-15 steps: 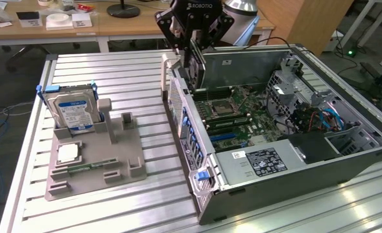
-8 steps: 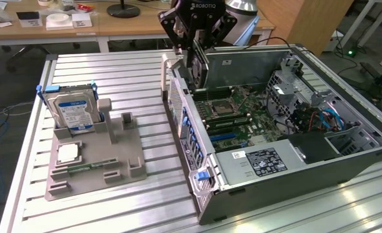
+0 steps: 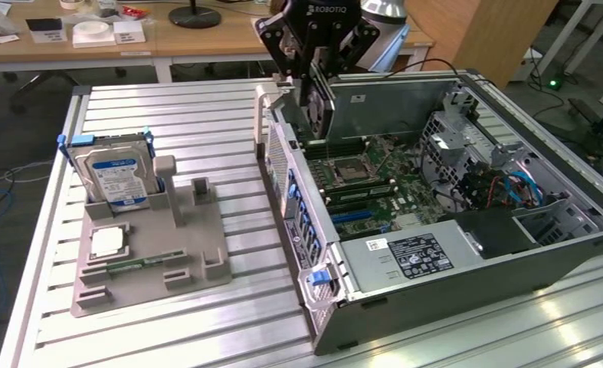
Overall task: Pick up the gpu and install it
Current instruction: 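Pick up the gpu and move the gpu toward the slot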
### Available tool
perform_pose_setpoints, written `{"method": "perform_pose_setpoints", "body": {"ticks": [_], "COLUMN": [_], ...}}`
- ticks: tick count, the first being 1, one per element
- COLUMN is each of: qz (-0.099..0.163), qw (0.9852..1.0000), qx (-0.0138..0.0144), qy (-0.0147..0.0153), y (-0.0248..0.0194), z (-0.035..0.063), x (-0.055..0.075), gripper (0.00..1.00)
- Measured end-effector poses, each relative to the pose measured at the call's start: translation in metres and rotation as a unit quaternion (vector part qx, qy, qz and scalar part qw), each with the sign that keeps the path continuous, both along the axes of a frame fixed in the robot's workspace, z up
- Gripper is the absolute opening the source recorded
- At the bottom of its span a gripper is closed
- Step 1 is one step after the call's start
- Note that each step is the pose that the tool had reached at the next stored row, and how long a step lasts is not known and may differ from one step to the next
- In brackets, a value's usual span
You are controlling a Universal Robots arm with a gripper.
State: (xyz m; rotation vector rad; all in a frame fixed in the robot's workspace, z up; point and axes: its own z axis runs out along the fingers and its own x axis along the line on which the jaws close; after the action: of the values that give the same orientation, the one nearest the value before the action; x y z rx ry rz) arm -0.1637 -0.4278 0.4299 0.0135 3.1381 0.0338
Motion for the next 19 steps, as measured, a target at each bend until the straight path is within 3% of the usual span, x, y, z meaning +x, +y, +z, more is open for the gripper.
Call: {"method": "perform_pose_setpoints", "body": {"ticks": [19], "qz": [0.0], "qw": [1.0], "qx": [0.0001], "qy": [0.0], "y": [0.0], "z": [-0.0002], "x": [0.016], "gripper": [0.28]}}
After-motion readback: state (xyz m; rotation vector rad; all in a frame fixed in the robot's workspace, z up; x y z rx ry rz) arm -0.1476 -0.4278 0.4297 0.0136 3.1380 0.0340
